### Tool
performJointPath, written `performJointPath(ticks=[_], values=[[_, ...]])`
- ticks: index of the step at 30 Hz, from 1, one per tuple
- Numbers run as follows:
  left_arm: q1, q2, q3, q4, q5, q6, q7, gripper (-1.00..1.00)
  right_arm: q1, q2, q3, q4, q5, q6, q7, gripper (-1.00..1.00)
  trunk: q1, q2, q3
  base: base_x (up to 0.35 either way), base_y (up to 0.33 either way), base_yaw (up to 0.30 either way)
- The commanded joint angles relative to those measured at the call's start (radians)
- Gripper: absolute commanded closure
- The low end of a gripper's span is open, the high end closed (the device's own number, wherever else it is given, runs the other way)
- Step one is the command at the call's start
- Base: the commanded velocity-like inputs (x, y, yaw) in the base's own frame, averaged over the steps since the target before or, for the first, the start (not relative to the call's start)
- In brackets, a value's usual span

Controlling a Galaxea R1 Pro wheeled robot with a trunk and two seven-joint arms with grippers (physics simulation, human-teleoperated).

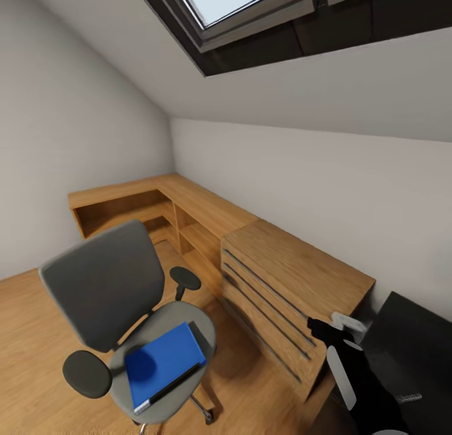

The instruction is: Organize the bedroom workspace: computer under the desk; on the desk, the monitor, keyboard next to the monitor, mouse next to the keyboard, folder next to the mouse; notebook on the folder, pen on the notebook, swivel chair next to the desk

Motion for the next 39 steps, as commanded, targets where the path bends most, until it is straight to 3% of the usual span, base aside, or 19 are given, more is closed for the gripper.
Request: performJointPath(ticks=[1,18,39], values=[[0.000,0.001,-0.008,-0.001,0.006,-0.002,0.008,-1.00,0.000,0.000,0.001,-0.002,-0.010,0.004,-0.006,-1.00,0.000,-0.001,-0.002,0.000,0.000,0.236],[0.000,0.001,-0.008,-0.001,0.006,-0.002,0.008,-1.00,0.000,0.001,0.001,0.000,-0.010,0.004,-0.004,-1.00,0.000,-0.001,-0.020,-0.008,0.009,0.225],[0.000,0.003,-0.009,-0.003,0.005,-0.003,0.006,-1.00,0.000,-0.001,0.000,0.014,-0.010,0.002,-0.001,-1.00,0.000,-0.001,-0.040,-0.144,0.145,0.188]])
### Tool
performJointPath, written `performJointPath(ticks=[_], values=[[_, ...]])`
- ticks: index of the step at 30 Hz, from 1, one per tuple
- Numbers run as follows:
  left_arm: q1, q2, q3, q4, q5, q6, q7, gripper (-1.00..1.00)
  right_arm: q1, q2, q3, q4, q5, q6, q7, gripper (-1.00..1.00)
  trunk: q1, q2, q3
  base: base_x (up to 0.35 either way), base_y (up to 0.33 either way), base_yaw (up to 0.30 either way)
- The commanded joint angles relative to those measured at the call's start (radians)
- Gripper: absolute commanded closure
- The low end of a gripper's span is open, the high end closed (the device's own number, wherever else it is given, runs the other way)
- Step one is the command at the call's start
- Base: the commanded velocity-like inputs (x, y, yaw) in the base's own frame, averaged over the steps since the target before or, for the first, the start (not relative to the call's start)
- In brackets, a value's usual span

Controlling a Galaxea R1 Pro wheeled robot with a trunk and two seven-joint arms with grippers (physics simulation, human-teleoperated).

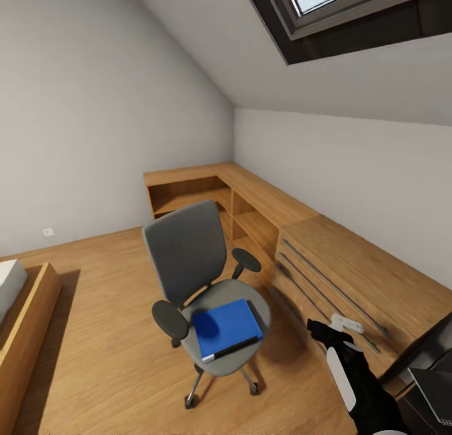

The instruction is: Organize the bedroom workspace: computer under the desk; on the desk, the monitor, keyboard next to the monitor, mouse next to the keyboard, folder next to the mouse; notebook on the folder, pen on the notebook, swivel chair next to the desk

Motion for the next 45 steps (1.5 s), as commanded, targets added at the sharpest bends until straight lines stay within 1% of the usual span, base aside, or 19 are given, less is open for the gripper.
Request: performJointPath(ticks=[1,13,16,19,22,24,26,27,32,37,38,40,42,45], values=[[0.000,0.001,-0.008,-0.002,0.007,-0.002,0.007,-1.00,0.000,0.000,0.001,-0.002,-0.010,0.003,-0.006,-1.00,0.000,-0.001,-0.001,-0.024,0.022,0.033],[0.000,-0.001,-0.009,-0.003,0.007,-0.001,0.008,-1.00,0.000,-0.001,0.001,-0.001,-0.012,0.003,-0.005,-1.00,0.000,-0.001,-0.002,-0.005,0.005,0.007],[0.000,-0.001,-0.010,-0.003,0.008,0.012,0.015,-1.00,0.000,-0.002,0.001,0.017,-0.011,-0.011,-0.004,-1.00,0.012,-0.022,-0.011,0.000,0.000,0.000],[0.000,-0.001,-0.010,-0.004,0.009,0.013,0.012,-1.00,0.000,-0.003,0.002,0.062,-0.009,-0.092,-0.003,-1.00,0.023,-0.043,-0.021,0.000,0.000,0.000],[0.000,-0.001,-0.010,-0.004,0.010,0.013,0.011,-1.00,0.000,-0.004,0.002,0.089,-0.001,-0.129,-0.003,-1.00,0.035,-0.064,-0.030,0.000,0.000,0.000],[0.000,-0.002,-0.009,-0.005,0.010,0.013,0.011,-1.00,0.000,-0.003,0.002,0.106,0.015,-0.145,-0.003,-1.00,0.042,-0.078,-0.036,0.000,0.000,0.000],[-0.001,-0.002,-0.009,-0.005,0.010,0.014,0.011,-1.00,0.000,-0.002,0.003,0.126,0.044,-0.167,-0.003,-1.00,0.050,-0.092,-0.042,0.000,0.000,0.000],[-0.001,-0.002,-0.008,-0.005,0.010,0.015,0.010,-1.00,0.000,0.000,0.004,0.151,0.065,-0.200,-0.003,-1.00,0.054,-0.099,-0.046,0.000,0.000,0.000],[-0.002,0.000,-0.008,-0.025,0.011,0.017,0.011,-1.00,0.000,0.001,0.011,0.206,0.077,-0.271,-0.003,-1.00,0.073,-0.134,-0.061,0.000,0.000,0.000],[-0.002,0.004,-0.006,-0.063,0.012,0.031,0.016,-1.00,0.000,0.002,0.016,0.297,0.080,-0.362,-0.004,-1.00,0.092,-0.169,-0.077,0.000,0.000,0.000],[-0.002,0.004,-0.005,-0.084,0.012,0.046,0.017,-1.00,0.000,0.002,0.017,0.316,0.079,-0.383,-0.004,-1.00,0.096,-0.176,-0.080,0.000,0.000,0.000],[-0.002,0.005,-0.005,-0.129,0.011,0.098,0.018,-1.00,0.000,0.004,0.017,0.341,0.078,-0.412,-0.005,-1.00,0.104,-0.190,-0.086,0.000,0.000,0.000],[-0.002,0.012,-0.002,-0.212,0.010,0.225,0.022,-1.00,0.000,0.010,0.017,0.379,0.076,-0.453,-0.004,-1.00,0.111,-0.204,-0.093,0.000,0.000,0.000],[-0.002,0.018,0.007,-0.282,0.010,0.339,0.024,-1.00,0.000,0.013,0.016,0.409,0.077,-0.489,-0.004,-1.00,0.123,-0.225,-0.102,0.000,0.000,0.000]])
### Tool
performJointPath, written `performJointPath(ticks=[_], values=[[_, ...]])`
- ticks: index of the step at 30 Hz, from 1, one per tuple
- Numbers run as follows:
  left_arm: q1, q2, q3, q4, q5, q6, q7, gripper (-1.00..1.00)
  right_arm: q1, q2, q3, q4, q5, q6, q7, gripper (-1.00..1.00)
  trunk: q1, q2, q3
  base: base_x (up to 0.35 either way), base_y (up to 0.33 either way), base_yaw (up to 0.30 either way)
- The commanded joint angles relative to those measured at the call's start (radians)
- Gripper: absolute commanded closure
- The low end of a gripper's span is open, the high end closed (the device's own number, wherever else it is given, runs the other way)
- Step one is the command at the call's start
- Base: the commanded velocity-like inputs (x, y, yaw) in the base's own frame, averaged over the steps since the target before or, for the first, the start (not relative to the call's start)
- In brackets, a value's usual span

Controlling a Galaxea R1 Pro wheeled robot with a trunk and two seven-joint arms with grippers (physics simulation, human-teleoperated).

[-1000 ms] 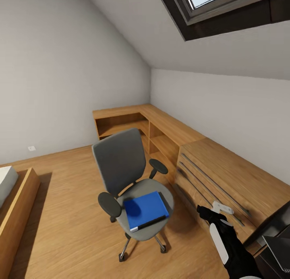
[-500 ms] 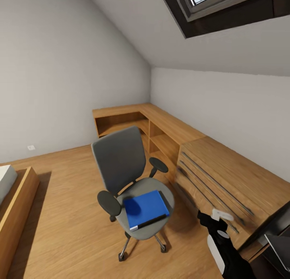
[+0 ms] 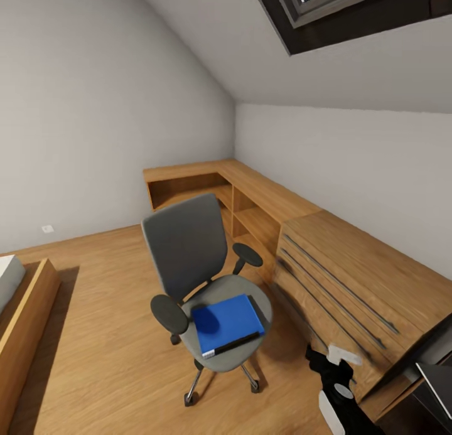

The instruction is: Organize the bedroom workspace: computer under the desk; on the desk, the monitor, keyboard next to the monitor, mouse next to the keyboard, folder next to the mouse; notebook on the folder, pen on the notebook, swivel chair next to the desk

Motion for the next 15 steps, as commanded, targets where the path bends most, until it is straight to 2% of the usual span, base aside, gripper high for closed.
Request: performJointPath(ticks=[1,3,4,5,7,8,9,11,12,15], values=[[0.000,0.004,0.007,-0.048,0.009,0.071,0.008,-1.00,-0.001,0.001,-0.002,0.023,-0.010,-0.030,0.001,-1.00,0.004,-0.008,-0.004,0.000,0.000,0.000],[0.000,0.005,0.023,-0.096,0.008,0.138,0.009,-1.00,-0.001,0.002,-0.003,0.053,-0.010,-0.050,0.002,-1.00,0.012,-0.022,-0.010,0.000,0.000,0.000],[0.000,0.007,0.043,-0.145,0.008,0.201,0.011,-1.00,-0.001,0.001,-0.003,0.088,-0.009,-0.066,0.003,-1.00,0.015,-0.029,-0.013,0.000,0.000,0.000],[0.000,0.008,0.052,-0.169,0.007,0.232,0.012,-1.00,-0.001,0.001,-0.002,0.106,-0.009,-0.073,0.004,-1.00,0.019,-0.036,-0.017,0.000,0.000,0.000],[0.000,0.014,0.084,-0.267,0.007,0.367,0.014,-1.00,-0.001,0.003,-0.002,0.157,-0.009,-0.092,0.011,-1.00,0.027,-0.050,-0.023,0.000,0.000,0.000],[0.000,0.018,0.090,-0.290,0.006,0.403,0.014,-1.00,-0.001,0.003,-0.002,0.165,-0.009,-0.095,0.013,-1.00,0.031,-0.057,-0.026,0.000,0.000,0.000],[0.000,0.026,0.099,-0.336,0.006,0.475,0.015,-1.00,-0.001,0.004,-0.001,0.176,-0.009,-0.099,0.017,-1.00,0.035,-0.064,-0.029,0.000,0.000,0.000],[0.000,0.033,0.105,-0.378,0.006,0.544,0.016,-1.00,-0.001,0.006,-0.002,0.184,-0.010,-0.102,0.019,-1.00,0.042,-0.078,-0.035,0.000,0.000,0.000],[-0.001,0.038,0.109,-0.419,0.006,0.606,0.018,-1.00,-0.001,0.009,-0.002,0.190,-0.010,-0.103,0.021,-1.00,0.046,-0.085,-0.038,0.000,0.000,0.000],[-0.002,0.046,0.114,-0.502,0.006,0.705,0.023,-1.00,-0.001,0.011,-0.003,0.204,-0.010,-0.105,0.025,-1.00,0.058,-0.106,-0.048,0.000,0.000,0.000]])
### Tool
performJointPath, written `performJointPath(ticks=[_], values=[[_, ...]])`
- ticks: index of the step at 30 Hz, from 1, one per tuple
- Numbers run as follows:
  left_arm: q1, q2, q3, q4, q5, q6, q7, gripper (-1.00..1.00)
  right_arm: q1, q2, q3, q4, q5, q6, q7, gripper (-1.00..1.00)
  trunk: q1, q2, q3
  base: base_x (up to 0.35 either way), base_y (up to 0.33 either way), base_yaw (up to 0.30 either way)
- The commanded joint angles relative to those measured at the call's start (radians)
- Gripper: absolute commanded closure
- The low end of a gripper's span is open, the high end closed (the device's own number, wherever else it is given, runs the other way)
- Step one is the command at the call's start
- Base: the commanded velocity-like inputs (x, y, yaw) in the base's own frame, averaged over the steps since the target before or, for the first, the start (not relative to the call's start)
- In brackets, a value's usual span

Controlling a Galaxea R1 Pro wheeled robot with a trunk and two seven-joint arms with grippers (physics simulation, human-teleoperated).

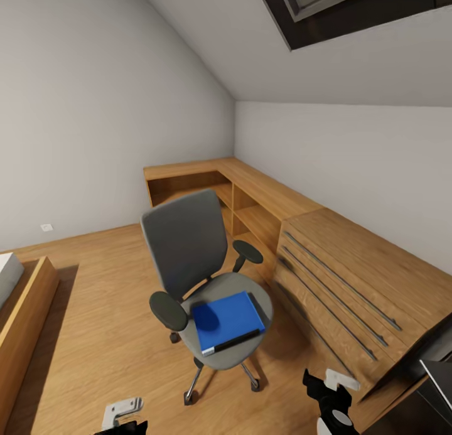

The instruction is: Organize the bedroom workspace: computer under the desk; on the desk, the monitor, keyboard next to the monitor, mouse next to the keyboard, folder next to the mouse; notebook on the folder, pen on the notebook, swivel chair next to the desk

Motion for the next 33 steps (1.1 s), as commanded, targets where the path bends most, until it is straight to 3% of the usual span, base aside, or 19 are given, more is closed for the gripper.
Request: performJointPath(ticks=[1,5,6,11,14,17,18,27,28,31,33], values=[[0.000,0.001,0.000,-0.023,0.011,0.027,0.012,-1.00,-0.001,0.000,0.000,0.006,-0.010,-0.006,0.004,-1.00,0.004,-0.008,-0.004,0.000,0.000,0.000],[-0.009,-0.002,0.001,-0.107,0.012,0.159,0.055,-1.00,-0.001,-0.003,-0.001,0.043,-0.009,-0.007,0.055,-1.00,0.019,-0.036,-0.017,0.000,0.000,0.000],[-0.031,-0.008,0.002,-0.131,0.013,0.235,0.071,-1.00,-0.001,-0.004,-0.001,0.060,-0.006,-0.009,0.101,-1.00,0.023,-0.043,-0.020,0.000,0.000,0.000],[-0.096,-0.026,0.001,-0.145,0.015,0.346,0.083,-1.00,-0.001,-0.005,-0.001,0.072,-0.004,-0.014,0.143,-1.00,0.042,-0.078,-0.035,0.000,0.000,0.000],[-0.118,-0.034,0.000,-0.143,0.015,0.357,0.084,-1.00,-0.001,-0.006,-0.001,0.084,-0.003,-0.034,0.146,-1.00,0.054,-0.099,-0.045,0.000,0.000,0.000],[-0.152,-0.059,-0.001,-0.141,0.014,0.385,0.086,-1.00,-0.001,-0.025,0.000,0.139,-0.004,-0.118,0.147,-1.00,0.065,-0.120,-0.054,0.000,0.000,0.000],[-0.206,-0.098,-0.011,-0.130,0.013,0.425,0.088,-1.00,-0.001,-0.038,0.001,0.173,-0.004,-0.206,0.147,-1.00,0.069,-0.127,-0.057,0.000,0.000,0.000],[-0.386,-0.155,-0.015,0.057,0.012,0.433,0.125,-1.00,-0.001,-0.039,0.002,0.181,-0.003,-0.226,0.147,-1.00,0.104,-0.190,-0.086,0.000,0.000,0.000],[-0.428,-0.170,-0.016,0.088,0.012,0.433,0.132,-1.00,-0.001,-0.039,0.002,0.181,-0.003,-0.227,0.147,-1.00,0.108,-0.197,-0.089,0.000,0.000,0.000],[-0.488,-0.200,-0.027,0.111,0.011,0.433,0.139,-1.00,-0.001,-0.040,0.002,0.181,-0.003,-0.228,0.147,-1.00,0.119,-0.218,-0.098,0.000,0.000,0.000],[-0.512,-0.205,-0.047,0.115,0.010,0.432,0.140,-1.00,-0.001,-0.040,0.002,0.181,-0.003,-0.229,0.147,-1.00,0.127,-0.232,-0.104,0.000,0.000,0.000]])
